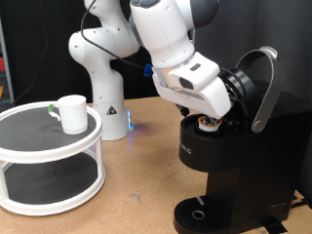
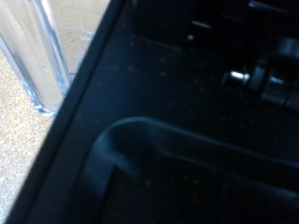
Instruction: Make a cup of coffee with the keurig machine
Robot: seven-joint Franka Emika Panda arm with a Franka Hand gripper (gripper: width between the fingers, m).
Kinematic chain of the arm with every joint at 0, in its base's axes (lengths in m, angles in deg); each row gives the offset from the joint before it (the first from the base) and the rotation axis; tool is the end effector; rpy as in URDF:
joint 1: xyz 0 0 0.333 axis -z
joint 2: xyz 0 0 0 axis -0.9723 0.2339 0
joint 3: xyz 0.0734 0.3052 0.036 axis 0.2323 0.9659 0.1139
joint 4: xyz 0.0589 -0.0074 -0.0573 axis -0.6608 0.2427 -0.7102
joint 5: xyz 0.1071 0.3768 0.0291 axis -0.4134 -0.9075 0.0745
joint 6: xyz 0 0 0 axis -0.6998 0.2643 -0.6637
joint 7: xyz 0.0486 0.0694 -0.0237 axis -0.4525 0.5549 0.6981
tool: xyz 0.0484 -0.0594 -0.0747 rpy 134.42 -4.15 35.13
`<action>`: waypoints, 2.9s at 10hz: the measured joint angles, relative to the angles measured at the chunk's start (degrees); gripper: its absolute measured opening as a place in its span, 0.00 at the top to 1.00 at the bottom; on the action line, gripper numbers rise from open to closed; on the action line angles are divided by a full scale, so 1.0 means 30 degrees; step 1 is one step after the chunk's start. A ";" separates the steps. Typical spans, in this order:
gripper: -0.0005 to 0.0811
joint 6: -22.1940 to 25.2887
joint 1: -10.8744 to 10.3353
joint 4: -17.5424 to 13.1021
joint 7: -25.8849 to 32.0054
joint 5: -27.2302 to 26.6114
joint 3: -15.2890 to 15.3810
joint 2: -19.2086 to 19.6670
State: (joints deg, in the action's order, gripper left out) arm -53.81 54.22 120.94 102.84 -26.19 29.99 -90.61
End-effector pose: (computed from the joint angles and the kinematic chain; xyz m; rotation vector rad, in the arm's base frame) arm 0.4767 0.0695 0.3712 -2.3499 -1.4293 -0.3171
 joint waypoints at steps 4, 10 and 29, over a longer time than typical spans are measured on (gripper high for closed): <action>0.01 -0.0003 0.0002 0.0028 0.0449 -0.0414 -0.0048 -0.0009; 0.01 -0.0372 0.0007 0.0170 0.0985 -0.1030 -0.0052 -0.0076; 0.01 -0.0375 0.0231 0.0545 0.1805 0.0208 0.0004 -0.0830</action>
State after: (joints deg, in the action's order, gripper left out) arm -54.94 54.91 122.58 108.26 -25.56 30.00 -93.11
